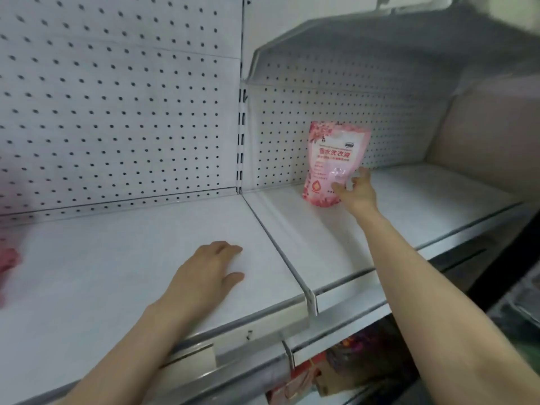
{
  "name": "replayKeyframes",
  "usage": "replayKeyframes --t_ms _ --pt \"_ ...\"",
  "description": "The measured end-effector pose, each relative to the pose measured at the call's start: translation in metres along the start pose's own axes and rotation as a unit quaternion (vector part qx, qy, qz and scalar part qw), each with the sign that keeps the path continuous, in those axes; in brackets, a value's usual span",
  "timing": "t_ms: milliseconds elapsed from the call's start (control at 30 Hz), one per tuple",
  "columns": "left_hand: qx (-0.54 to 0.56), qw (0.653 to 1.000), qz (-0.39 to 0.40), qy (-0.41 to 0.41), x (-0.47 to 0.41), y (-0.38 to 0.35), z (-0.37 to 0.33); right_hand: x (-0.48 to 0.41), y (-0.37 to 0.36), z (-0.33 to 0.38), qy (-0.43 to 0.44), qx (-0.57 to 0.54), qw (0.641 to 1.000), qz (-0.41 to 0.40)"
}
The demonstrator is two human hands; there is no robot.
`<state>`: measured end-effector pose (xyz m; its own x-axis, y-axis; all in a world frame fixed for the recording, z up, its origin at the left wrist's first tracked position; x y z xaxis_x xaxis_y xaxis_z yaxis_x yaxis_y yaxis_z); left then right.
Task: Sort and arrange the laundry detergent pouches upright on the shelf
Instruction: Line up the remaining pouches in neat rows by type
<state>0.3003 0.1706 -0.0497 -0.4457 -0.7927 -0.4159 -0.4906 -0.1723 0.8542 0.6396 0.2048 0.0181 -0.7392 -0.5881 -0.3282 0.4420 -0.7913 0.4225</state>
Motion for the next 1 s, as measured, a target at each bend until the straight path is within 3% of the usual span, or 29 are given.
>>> replayKeyframes --t_ms 267,400,567,700,867,933,1000 --pt "-0.008 0.999 -0.029 0.042 0.008 -0.004 -0.008 -0.041 -0.046 -0.017 -0.104 -0.168 0.98 0.026" --pt "-0.019 0.995 -0.042 0.092 0.005 -0.007 -0.017 -0.014 -0.055 -0.001 -0.017 -0.119 0.983 0.138" --pt "-0.009 0.987 -0.032 0.16 -0.002 -0.008 -0.03 0.032 -0.047 0.019 0.04 -0.155 0.968 0.192" --pt "0.148 0.96 -0.104 0.214 -0.01 -0.006 -0.053 0.062 -0.032 0.026 0.082 -0.197 0.953 0.213" --pt "0.42 0.857 -0.128 0.268 -0.007 -0.002 -0.078 0.102 -0.016 0.044 0.037 -0.322 0.883 0.34" --pt "0.444 0.84 -0.142 0.279 0.0 0.005 -0.08 0.11 -0.007 0.057 0.012 -0.351 0.869 0.347" --pt "0.414 0.847 -0.163 0.291 0.013 0.012 -0.078 0.108 0.003 0.074 0.012 -0.374 0.865 0.334"
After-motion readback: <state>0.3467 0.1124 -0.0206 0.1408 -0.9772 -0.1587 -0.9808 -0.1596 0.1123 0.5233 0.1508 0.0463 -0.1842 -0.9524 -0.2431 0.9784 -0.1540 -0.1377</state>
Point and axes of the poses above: each hand's wrist, its own x-axis away from the middle knuckle, its own y-axis out of the back of the hand, z = x × y, the point moved 3 cm from there along -x, towards the middle knuckle, and after that the axes turned 13 degrees about -z, right-handed, at the moved point
